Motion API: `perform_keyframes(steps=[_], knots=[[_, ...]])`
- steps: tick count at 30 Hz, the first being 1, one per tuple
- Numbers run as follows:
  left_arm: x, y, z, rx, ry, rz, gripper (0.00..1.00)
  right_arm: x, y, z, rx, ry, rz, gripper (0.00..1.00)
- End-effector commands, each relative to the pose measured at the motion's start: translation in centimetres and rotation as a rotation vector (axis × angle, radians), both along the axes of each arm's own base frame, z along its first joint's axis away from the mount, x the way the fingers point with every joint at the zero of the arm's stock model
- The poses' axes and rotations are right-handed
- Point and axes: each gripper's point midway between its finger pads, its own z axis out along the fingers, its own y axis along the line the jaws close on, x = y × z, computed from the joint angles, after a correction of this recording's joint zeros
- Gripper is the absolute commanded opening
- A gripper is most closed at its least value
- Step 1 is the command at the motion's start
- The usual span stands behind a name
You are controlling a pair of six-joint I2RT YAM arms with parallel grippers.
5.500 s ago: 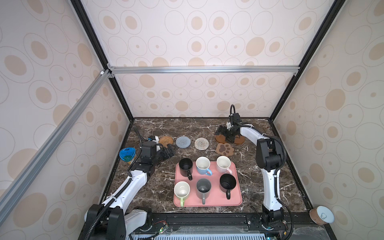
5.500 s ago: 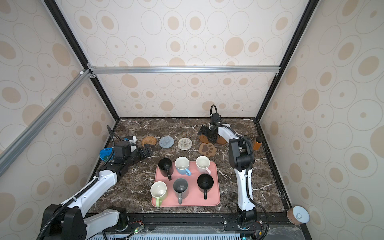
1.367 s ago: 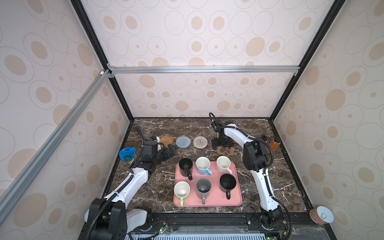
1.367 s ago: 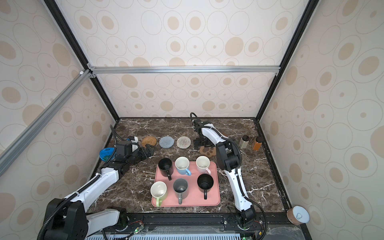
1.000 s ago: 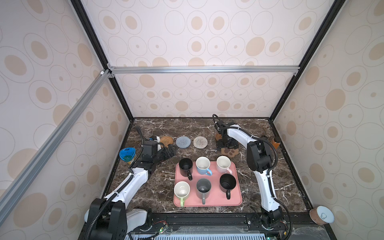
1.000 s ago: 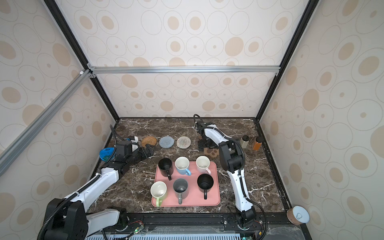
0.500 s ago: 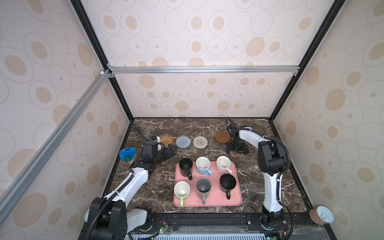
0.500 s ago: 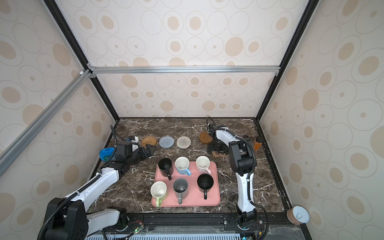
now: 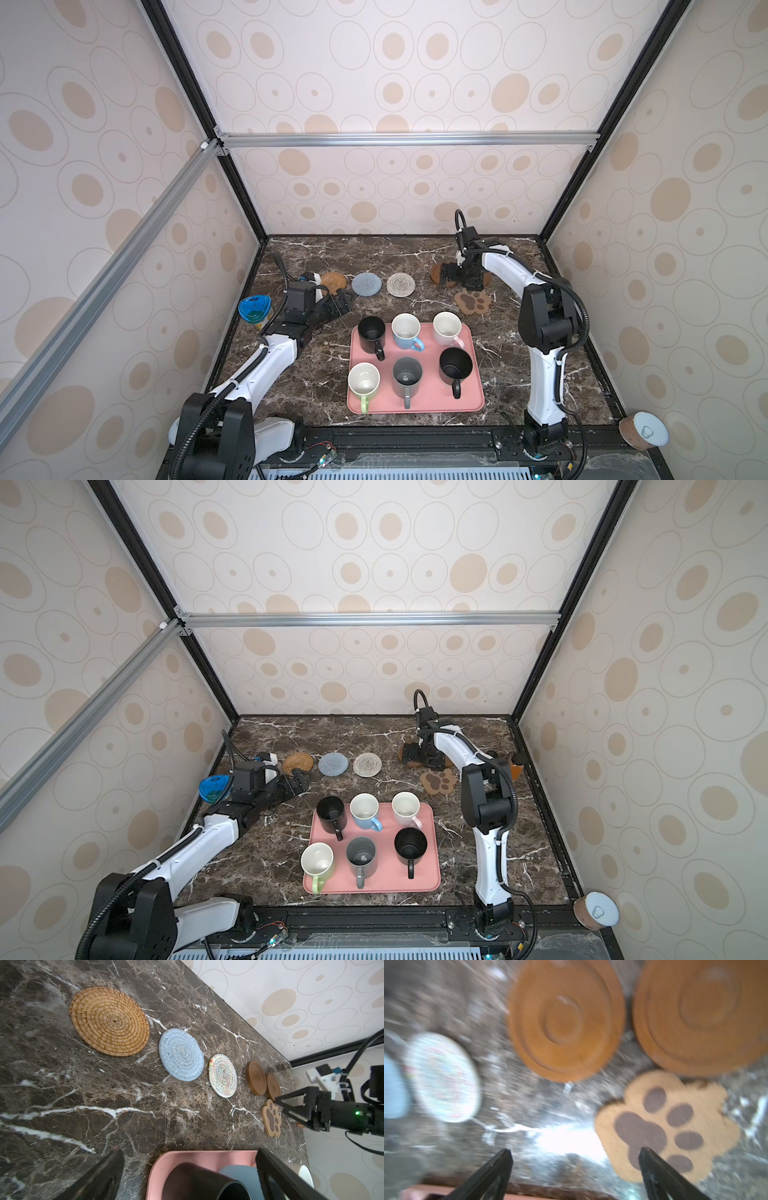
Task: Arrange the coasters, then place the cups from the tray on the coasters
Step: 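Raise the right gripper and move it over the brown wooden coaster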
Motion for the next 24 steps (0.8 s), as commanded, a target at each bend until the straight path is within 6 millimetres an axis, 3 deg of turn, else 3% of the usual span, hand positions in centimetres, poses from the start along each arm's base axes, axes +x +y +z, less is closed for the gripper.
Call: perform_keyframes(steps=[1,2,3,11,17,24], knots=[[0.5,0.3,1.1,0.001,-0.027,0.010,1.00,2.9,3.2,-0.4,0.135,-0.048,0.042,0.99],[0.4,0.3,1.1,0.001,-0.026,0.011,1.00,3.5,3.9,-0.4,0.167,-0.054,0.054,0.99],[0.3,0.3,1.0,0.001,-0.025,0.009,1.00,4.7,3.3,-0.6,0.203,-0.058,0.043,0.99],[0.0,0.4,1.1,-0.001,-0.029,0.016,1.00,6.7,5.7,-2.8,0.324,-0.041,0.095,0.99],[-0.1,0.5,1.0,-0.006,-0.029,0.020,1.00,5.8,6.2,-4.5,0.343,0.009,0.137,0.99],[0.0,0.3,1.0,-0.012,-0.029,0.018,1.00,2.7,6.0,-6.9,0.308,0.119,0.184,0.99]])
